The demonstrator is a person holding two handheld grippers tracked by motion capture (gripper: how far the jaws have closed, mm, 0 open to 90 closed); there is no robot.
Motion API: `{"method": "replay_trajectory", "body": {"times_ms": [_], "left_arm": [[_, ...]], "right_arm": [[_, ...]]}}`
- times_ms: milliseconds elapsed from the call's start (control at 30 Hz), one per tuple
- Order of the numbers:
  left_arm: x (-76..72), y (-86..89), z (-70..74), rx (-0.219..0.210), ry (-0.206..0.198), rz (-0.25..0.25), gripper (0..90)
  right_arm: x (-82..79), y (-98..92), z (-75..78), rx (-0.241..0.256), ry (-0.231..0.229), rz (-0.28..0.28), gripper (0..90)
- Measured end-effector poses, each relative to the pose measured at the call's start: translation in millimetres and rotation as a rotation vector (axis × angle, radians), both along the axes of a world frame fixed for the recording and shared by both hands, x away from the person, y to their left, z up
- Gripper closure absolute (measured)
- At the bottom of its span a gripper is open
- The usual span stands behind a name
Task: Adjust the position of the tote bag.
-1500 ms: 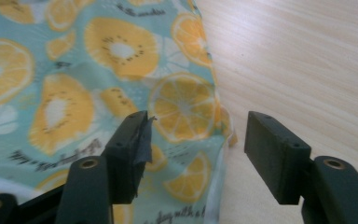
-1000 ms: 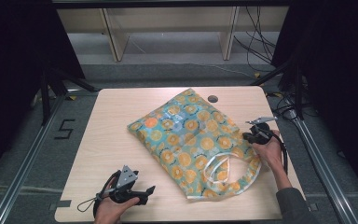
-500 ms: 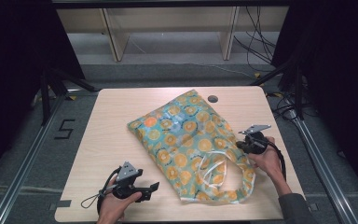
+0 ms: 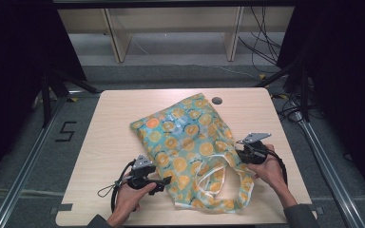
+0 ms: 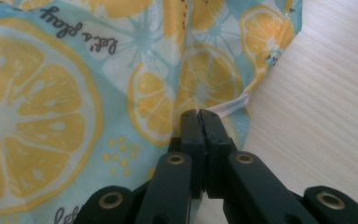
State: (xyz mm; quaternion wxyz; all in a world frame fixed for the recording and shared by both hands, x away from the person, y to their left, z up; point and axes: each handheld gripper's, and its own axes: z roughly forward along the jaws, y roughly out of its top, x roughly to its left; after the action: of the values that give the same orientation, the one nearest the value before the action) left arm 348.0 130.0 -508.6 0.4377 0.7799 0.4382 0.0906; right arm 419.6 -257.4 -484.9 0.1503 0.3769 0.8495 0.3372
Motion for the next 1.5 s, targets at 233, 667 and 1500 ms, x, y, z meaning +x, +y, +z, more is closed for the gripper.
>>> {"method": "replay_trajectory", "body": {"times_ms": [233, 667, 1500], "left_arm": [[2.1, 3.5, -4.1, 0.045, -0.054, -0.034, 68.1], [15.2, 34.8, 6.9, 0.098, -0.112, 0.004, 81.9], [38.9, 76.2, -2.2, 0.161, 0.014, 0.091, 57.4]], "right_arm": [[-10.4, 4.6, 4.4, 0.005, 0.010, 0.021, 90.0], [-37.9, 20.1, 8.1, 0.010, -0.014, 0.122, 90.0], [-64.5, 73.1, 1.6, 0.029, -0.006, 0.298, 89.4]]}}
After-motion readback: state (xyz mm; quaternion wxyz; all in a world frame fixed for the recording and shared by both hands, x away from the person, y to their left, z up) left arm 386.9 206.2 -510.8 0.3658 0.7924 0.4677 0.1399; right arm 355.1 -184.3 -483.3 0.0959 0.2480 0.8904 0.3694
